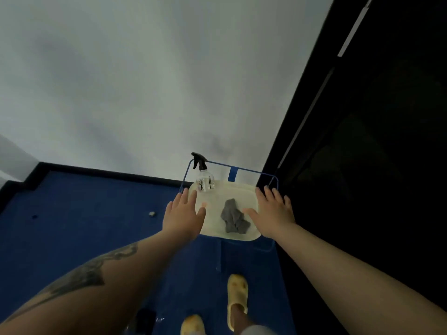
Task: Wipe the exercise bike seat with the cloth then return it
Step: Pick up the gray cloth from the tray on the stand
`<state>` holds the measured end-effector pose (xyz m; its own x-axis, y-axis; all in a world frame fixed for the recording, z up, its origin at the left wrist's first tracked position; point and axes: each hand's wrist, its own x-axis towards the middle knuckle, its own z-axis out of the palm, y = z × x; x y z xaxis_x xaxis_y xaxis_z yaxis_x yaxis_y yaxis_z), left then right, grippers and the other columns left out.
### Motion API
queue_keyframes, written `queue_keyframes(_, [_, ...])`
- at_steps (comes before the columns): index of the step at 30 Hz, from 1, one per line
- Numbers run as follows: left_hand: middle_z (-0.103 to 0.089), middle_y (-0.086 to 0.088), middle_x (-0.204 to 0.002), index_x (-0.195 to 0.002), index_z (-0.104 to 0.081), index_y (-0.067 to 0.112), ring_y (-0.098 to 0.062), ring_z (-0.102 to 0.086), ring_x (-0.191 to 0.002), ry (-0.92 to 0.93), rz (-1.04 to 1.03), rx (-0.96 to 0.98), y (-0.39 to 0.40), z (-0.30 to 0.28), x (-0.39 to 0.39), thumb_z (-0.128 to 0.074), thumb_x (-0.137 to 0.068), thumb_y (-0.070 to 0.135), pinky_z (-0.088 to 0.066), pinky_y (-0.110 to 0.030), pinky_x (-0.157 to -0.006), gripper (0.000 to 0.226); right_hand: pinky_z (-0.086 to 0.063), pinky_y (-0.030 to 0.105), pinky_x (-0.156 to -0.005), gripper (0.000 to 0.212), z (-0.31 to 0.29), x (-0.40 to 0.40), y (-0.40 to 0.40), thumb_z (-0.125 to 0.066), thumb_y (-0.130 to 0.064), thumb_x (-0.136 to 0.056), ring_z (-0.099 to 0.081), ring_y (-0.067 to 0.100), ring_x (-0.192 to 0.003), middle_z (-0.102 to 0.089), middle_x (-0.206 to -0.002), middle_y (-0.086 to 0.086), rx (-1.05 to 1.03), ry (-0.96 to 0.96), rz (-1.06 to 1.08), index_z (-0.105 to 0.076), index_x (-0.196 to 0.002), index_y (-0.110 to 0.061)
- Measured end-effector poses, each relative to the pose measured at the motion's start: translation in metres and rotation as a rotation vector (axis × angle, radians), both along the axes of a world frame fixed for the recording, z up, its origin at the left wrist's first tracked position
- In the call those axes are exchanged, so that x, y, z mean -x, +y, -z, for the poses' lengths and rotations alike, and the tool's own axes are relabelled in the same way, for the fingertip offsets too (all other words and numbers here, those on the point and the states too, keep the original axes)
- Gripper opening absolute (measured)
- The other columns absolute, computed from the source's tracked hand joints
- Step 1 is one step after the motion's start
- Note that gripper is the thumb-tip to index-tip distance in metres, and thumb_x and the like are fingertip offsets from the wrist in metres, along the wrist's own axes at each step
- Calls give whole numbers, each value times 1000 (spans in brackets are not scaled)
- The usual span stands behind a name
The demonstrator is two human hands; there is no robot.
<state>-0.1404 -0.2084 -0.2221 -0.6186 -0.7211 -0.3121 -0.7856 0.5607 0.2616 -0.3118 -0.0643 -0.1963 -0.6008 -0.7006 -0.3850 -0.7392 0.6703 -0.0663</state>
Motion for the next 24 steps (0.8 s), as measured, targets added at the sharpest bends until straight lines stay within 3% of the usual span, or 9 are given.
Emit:
queue_keyframes(8, [-4, -2, -159, -149, -7, 23, -22, -4, -145, -85, -44, -94, -17, 58, 35, -27, -94, 46, -8, -40, -116, 62, -1, 45, -119, 69, 72, 33, -42, -32, -48, -97, 1, 23, -148, 1, -162, 4, -51, -179, -7, -1, -152, -21])
queue_keyframes(17, [-9, -2, -158, -148, -11, 23, -21, -7, -144, -93, -102, -250, -30, 126, 35, -30, -96, 42, -10, -40, -117, 59, -9, 41, -119, 73, 149, 18, -76, -43, -41, -96, -5, 23, -147, -2, -161, 4, -95, -336, 76, 0, -152, -19])
queue_keyframes(21, [-13, 1, -157, -147, -17, 24, -18, -8, -144, -18, -118, -258, -34, 147, 39, -34, -95, 38, -8, -37, -117, 57, -21, 42, -115, 76, 178, 8, -88, -53, -34, -92, -17, 25, -143, -12, -159, 4, -34, -360, 130, -7, -151, -24])
queue_keyframes(24, [-16, 2, -157, -146, -22, 25, -17, -11, -143, 32, -125, -277, -30, 158, 40, -38, -94, 35, -11, -36, -116, 55, -38, 40, -104, 69, 192, 3, -88, -58, -29, -89, -31, 24, -132, -26, -151, 4, 27, -350, 177, -20, -147, -28])
